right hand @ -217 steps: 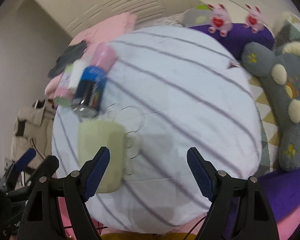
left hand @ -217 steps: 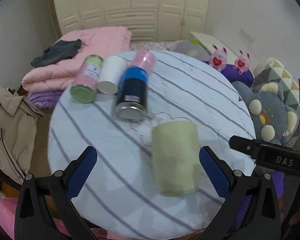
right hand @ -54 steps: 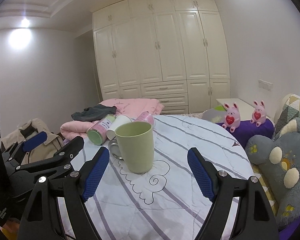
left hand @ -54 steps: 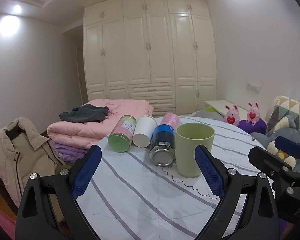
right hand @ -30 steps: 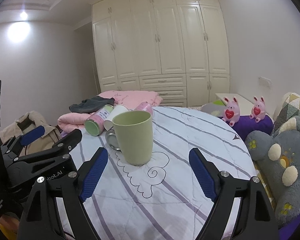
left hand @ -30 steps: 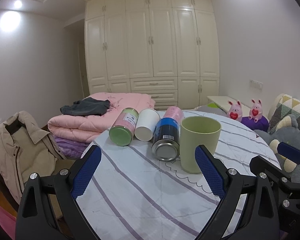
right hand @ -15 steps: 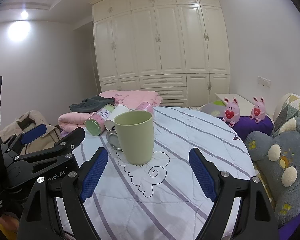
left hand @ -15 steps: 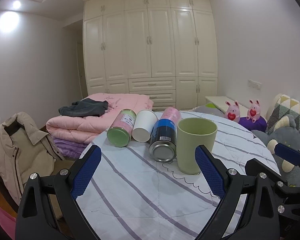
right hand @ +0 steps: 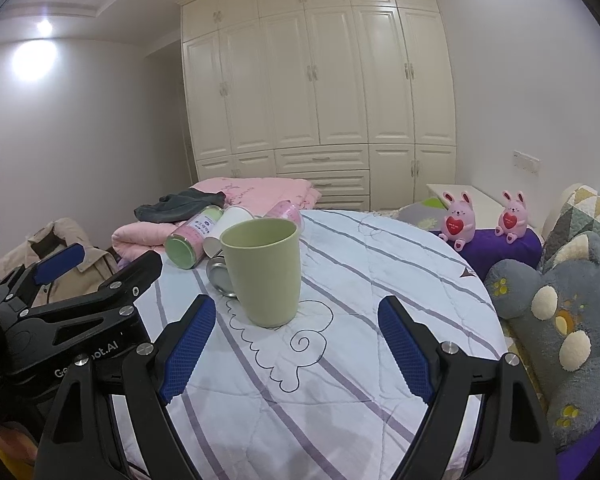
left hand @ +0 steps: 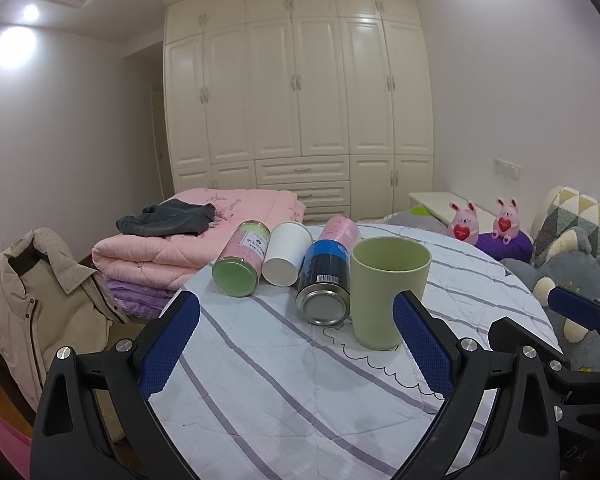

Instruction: Flip cup upright

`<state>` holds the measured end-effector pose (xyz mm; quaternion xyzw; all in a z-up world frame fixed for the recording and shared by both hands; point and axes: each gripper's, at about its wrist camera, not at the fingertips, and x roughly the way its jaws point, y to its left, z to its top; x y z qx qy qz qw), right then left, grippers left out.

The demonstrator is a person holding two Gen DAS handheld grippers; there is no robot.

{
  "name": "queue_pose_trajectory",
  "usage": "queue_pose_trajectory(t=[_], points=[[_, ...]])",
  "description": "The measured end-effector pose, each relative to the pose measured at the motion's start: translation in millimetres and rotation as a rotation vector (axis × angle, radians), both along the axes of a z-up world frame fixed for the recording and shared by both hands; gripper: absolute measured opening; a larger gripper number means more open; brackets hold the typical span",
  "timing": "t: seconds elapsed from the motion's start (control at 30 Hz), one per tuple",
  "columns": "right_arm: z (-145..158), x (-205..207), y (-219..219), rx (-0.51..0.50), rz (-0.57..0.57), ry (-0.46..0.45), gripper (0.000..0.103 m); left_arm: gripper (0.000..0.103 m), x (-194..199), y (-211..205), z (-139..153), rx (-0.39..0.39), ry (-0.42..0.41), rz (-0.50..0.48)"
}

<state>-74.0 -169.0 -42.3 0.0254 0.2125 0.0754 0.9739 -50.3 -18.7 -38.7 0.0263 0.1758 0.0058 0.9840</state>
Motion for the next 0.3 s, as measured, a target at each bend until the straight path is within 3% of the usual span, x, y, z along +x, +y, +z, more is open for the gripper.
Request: queue_pose_trajectory(t=[0.3], points=[[1.8, -0.6, 0.3, -0.016, -0.016, -0.001, 0.085, 0.099, 1.3, 0.2, -0.1, 0.0, 0.01, -0.004]])
